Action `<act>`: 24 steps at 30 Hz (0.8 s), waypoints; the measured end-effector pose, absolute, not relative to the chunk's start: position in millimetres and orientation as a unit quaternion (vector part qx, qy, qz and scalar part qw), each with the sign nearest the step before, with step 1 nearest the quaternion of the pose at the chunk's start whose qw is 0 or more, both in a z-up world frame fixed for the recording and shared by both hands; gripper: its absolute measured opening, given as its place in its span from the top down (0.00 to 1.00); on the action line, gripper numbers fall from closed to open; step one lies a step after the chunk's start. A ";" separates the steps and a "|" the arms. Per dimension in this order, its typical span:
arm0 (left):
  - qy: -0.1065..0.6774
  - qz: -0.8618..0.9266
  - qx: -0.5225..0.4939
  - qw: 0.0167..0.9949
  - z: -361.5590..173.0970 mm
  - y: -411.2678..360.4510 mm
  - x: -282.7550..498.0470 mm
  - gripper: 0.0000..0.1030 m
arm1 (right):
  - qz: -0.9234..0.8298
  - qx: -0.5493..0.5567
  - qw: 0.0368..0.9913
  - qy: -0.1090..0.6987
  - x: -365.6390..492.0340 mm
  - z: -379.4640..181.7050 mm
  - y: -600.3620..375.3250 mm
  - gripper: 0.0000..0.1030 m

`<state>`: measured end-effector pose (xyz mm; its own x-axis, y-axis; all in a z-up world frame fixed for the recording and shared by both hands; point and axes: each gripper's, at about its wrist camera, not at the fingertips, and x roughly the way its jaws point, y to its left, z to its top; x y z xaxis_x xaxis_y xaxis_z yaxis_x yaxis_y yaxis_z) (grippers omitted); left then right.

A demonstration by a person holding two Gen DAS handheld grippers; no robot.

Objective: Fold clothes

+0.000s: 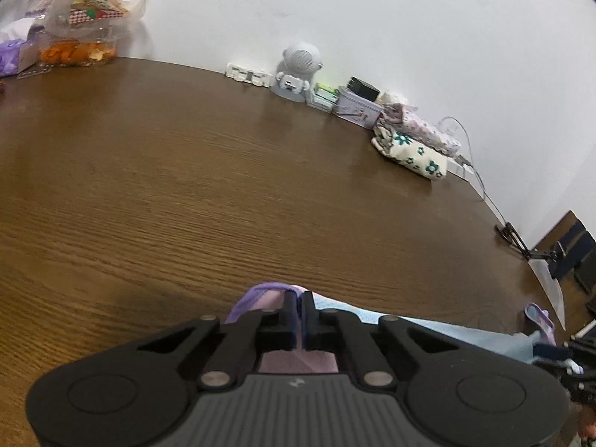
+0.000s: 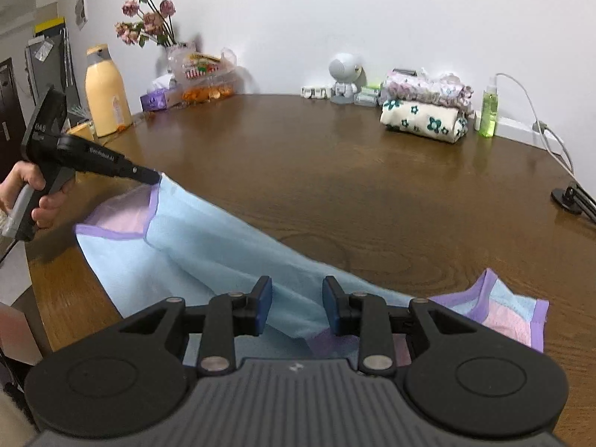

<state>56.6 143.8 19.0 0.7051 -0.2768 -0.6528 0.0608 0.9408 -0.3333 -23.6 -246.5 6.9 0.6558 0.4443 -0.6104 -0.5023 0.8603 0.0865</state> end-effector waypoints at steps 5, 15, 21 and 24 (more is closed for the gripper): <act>0.372 -0.077 -0.140 0.914 17.7 145.6 57.2 0.96 | 0.261 -0.067 0.906 0.327 -31.3 -2.2 -233.4 0.63; 0.327 -0.127 -0.100 0.931 56.4 102.1 29.2 0.79 | 0.180 -0.011 0.931 0.317 -10.6 29.8 -277.3 0.58; 0.368 -0.217 -0.030 0.904 36.0 32.2 22.9 0.79 | 0.070 0.000 0.917 0.392 45.9 27.0 -305.9 0.64; 0.379 -0.219 -0.020 0.899 27.6 22.6 17.3 0.79 | 0.039 0.011 0.912 0.408 56.2 22.8 -311.3 0.86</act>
<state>17.2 22.6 27.6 0.6174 -0.4079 -0.6726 0.3783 0.9037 -0.2008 56.2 -311.3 22.8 0.6646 0.0801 -0.7429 -0.0627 0.9967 0.0514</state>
